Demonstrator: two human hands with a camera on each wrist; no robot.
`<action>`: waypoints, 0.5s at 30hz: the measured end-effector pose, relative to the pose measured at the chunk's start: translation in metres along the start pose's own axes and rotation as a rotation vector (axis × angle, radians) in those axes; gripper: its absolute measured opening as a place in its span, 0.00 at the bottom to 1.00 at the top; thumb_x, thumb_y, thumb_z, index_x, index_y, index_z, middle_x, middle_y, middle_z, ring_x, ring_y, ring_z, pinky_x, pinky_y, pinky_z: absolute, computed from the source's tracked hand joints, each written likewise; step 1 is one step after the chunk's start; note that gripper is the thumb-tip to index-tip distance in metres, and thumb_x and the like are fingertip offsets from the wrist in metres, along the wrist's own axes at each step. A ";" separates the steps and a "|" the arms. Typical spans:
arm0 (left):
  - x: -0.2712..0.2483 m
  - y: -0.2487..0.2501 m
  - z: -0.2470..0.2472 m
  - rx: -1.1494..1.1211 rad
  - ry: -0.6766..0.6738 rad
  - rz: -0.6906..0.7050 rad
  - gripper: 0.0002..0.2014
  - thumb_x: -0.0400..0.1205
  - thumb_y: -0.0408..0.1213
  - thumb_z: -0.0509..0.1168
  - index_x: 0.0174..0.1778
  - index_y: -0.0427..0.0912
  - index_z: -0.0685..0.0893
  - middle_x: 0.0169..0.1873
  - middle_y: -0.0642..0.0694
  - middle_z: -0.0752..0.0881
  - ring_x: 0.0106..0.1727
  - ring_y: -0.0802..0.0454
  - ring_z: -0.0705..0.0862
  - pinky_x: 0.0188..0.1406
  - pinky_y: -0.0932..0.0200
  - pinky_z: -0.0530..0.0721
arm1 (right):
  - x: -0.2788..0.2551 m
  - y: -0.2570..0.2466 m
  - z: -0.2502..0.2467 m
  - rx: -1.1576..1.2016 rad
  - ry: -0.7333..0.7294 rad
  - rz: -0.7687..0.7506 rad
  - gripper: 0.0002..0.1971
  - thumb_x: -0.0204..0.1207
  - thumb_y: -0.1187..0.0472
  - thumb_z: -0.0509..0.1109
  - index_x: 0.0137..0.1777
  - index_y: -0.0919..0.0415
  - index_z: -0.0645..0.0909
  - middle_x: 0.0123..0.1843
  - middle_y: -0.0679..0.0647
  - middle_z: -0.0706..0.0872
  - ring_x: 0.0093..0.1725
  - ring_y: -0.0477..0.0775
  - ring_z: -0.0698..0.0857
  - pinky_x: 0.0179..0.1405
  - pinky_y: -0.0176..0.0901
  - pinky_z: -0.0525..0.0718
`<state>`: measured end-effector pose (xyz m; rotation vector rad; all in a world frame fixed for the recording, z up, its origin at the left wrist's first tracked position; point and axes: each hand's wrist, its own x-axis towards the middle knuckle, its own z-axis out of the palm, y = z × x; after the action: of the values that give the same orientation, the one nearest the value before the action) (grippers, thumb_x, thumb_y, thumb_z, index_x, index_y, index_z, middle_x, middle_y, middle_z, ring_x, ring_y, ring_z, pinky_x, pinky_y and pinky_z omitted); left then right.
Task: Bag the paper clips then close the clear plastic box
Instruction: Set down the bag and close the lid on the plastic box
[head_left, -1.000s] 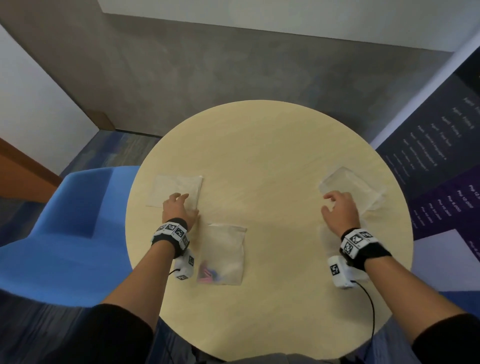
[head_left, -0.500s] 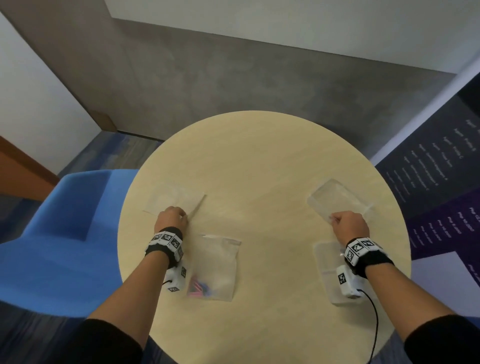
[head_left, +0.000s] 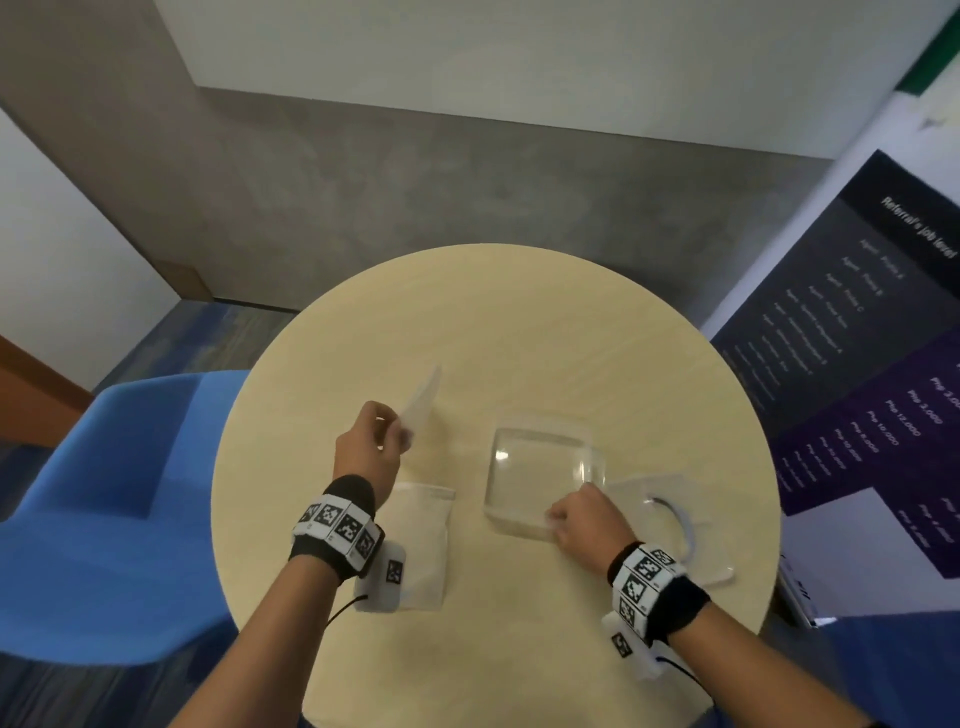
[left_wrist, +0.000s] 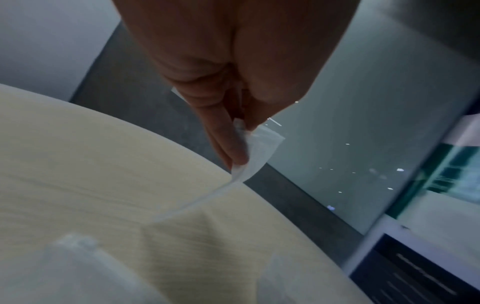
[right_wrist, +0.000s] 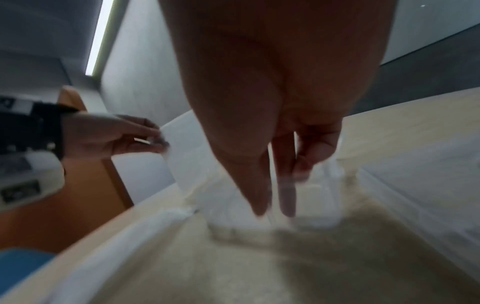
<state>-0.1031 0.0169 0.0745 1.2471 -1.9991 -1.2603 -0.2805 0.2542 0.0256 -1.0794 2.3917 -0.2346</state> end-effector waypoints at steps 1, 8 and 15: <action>-0.008 0.006 0.005 -0.024 -0.011 0.037 0.04 0.84 0.34 0.63 0.44 0.46 0.78 0.39 0.46 0.92 0.41 0.51 0.92 0.40 0.56 0.88 | -0.007 0.002 -0.005 0.015 -0.040 0.003 0.11 0.73 0.55 0.74 0.54 0.51 0.90 0.57 0.51 0.84 0.57 0.54 0.86 0.63 0.43 0.82; -0.058 0.043 0.039 -0.119 -0.135 0.281 0.03 0.84 0.34 0.65 0.45 0.46 0.82 0.43 0.51 0.88 0.50 0.59 0.87 0.48 0.69 0.86 | -0.017 -0.014 -0.081 0.489 0.284 -0.202 0.44 0.65 0.58 0.83 0.79 0.45 0.66 0.69 0.42 0.71 0.49 0.46 0.83 0.43 0.38 0.86; -0.075 0.033 0.062 -0.127 -0.436 0.289 0.04 0.82 0.36 0.68 0.48 0.40 0.81 0.46 0.46 0.87 0.52 0.58 0.87 0.54 0.68 0.85 | -0.013 -0.005 -0.077 0.591 0.240 -0.287 0.10 0.69 0.68 0.80 0.49 0.56 0.92 0.52 0.51 0.92 0.53 0.45 0.89 0.56 0.47 0.87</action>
<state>-0.1288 0.1164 0.0796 0.6291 -2.2485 -1.5763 -0.3089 0.2569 0.0989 -1.1350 2.1247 -1.1452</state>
